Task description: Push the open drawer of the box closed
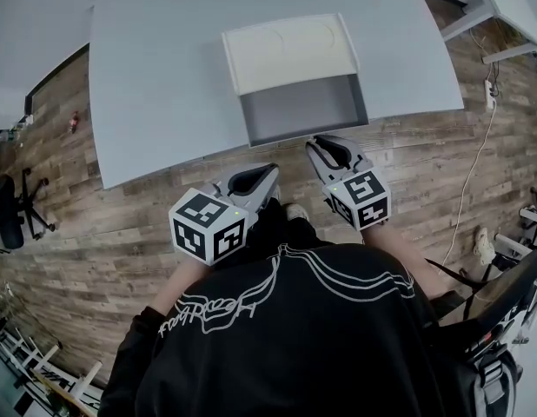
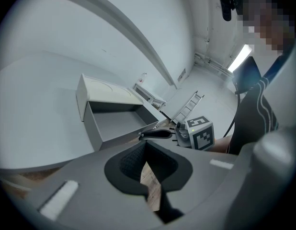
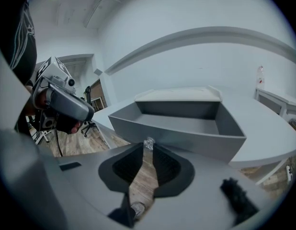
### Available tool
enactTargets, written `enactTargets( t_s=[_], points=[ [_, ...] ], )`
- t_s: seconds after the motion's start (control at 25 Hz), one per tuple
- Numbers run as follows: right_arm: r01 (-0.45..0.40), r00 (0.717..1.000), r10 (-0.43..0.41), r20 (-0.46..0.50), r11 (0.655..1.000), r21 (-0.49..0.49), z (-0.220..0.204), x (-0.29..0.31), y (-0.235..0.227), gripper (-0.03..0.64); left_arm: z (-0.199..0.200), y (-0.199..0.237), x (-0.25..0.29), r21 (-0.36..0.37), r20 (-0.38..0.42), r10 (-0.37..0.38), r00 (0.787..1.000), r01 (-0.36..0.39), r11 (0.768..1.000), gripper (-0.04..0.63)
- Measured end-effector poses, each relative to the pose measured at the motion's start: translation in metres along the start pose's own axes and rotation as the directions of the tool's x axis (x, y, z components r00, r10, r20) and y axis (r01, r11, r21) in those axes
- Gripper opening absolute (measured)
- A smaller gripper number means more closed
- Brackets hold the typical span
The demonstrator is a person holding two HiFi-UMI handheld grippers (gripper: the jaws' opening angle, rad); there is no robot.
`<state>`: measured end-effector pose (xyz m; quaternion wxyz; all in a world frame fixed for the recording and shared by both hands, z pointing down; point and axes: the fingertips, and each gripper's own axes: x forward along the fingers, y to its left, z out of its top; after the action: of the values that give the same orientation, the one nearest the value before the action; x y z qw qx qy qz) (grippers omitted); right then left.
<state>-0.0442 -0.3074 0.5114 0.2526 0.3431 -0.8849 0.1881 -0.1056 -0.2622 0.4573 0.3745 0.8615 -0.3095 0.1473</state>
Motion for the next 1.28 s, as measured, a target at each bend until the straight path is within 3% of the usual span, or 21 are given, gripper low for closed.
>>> enactTargets(
  t_s=[1.28],
  points=[
    [0.081,0.996,-0.079,-0.04,0.995,0.058,0.052,0.051,-0.048,0.071,0.043,0.06,0.001,-0.021,0.008,-0.024,1.0,0.024,1.0,0.006]
  ],
)
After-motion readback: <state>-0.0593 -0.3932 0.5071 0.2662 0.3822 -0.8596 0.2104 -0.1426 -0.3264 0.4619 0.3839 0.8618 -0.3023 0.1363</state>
